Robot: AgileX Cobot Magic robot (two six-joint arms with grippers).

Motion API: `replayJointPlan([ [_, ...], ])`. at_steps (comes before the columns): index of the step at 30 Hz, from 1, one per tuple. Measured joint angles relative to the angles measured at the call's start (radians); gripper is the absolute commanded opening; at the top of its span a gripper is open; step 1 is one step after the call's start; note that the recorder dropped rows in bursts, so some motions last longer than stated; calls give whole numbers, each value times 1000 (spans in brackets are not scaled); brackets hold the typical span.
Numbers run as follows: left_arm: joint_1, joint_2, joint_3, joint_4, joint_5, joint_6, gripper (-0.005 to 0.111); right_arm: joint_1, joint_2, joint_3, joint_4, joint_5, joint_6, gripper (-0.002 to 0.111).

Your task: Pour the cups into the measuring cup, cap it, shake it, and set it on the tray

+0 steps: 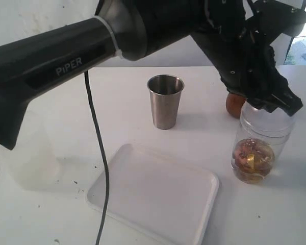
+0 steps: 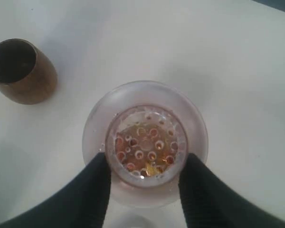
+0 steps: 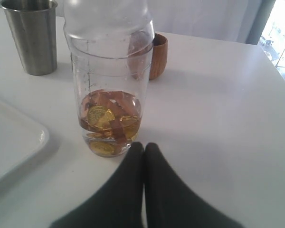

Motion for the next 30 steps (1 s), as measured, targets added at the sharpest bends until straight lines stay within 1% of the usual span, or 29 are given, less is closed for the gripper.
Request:
replayJointPlan([
  [1,0,0,0,0,4,0,35,0,0,0,0,0,0,0],
  [4,0,0,0,6,8,0,49,0,0,0,0,0,0,0],
  [8,0,0,0,18,7,0,59,0,0,0,0,0,0,0],
  [13,0,0,-2,24,-17,0,63,0,0,0,0,0,0,0],
  [21,0,-2,-6,24,-23,5,63,0,0,0,0,0,0,0],
  [22,0,-8,-6,24,-24,10,61,0,0,0,0,0,0,0],
  [23,0,-21,-6,24,-24,12,51,0,0,0,0,0,0,0],
  [24,0,-43,-6,24,-9,4,45,0,0,0,0,0,0,0],
  [25,0,-53,-6,24,2,-3,26,0,0,0,0,0,0,0],
  [26,0,-82,-6,35,40,-22,17,0,0,0,0,0,0,0],
  [27,0,-94,-6,43,59,-33,0,0,0,0,0,0,0,0],
  [30,0,-151,-6,77,132,-61,0,0,0,0,0,0,0,0],
])
